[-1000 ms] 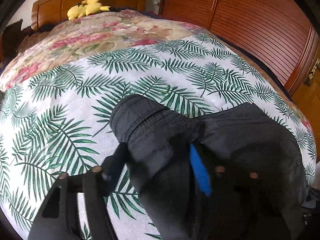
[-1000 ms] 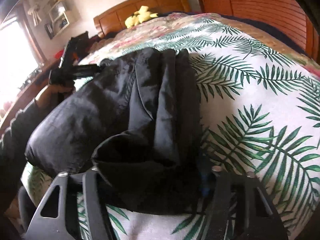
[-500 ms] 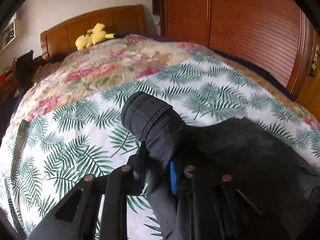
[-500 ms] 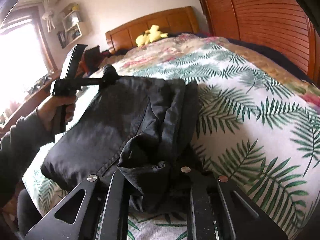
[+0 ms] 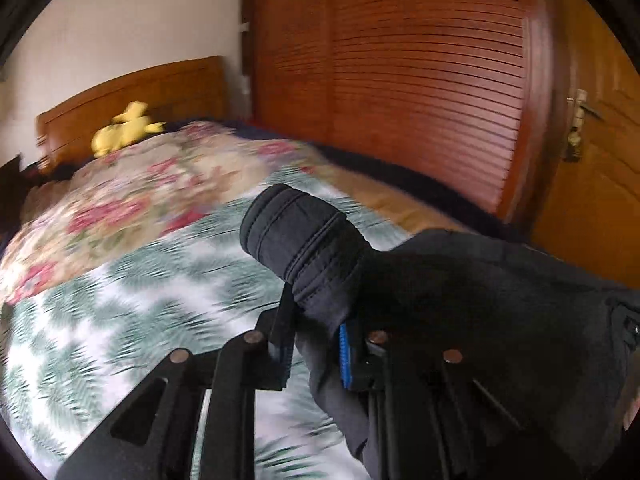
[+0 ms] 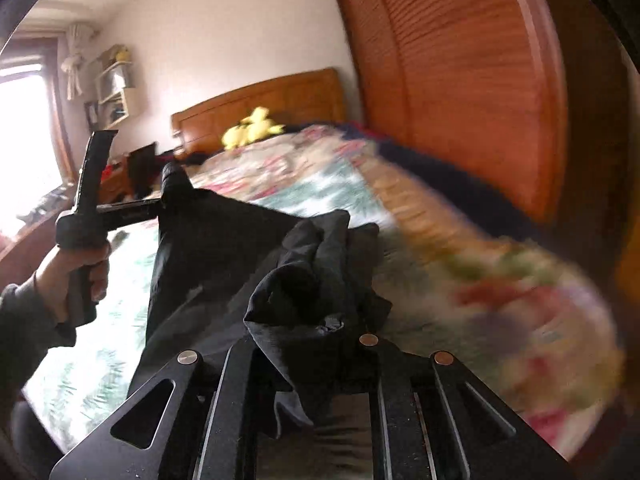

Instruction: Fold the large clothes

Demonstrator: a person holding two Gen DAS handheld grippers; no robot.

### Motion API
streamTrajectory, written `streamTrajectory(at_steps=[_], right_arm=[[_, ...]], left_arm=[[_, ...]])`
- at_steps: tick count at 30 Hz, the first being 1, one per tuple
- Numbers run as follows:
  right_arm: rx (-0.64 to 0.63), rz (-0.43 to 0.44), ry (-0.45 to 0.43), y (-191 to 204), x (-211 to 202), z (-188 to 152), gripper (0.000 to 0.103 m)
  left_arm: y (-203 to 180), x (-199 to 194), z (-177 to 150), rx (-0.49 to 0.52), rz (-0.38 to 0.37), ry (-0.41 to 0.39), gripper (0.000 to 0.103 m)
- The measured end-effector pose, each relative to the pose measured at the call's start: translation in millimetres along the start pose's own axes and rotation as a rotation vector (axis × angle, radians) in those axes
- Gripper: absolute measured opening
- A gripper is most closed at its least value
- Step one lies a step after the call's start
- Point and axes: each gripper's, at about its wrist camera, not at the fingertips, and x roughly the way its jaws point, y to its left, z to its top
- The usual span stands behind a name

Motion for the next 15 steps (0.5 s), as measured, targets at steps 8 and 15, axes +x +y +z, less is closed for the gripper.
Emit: streamTrajectory(at_steps=[8,15], right_arm=[[0.016,-0.203,-0.058,-96.2,-68.9,17.7,0.009],[0.047,-0.325,-0.006,-139.4,-93.5,-11.6,0.012]], left_arm=[[-120.4,29.4,28.9,0.076,-0.140,-0.010,0.015],[-150.5,41.2,25.4,0.095,-0.097,0.025,0.017]])
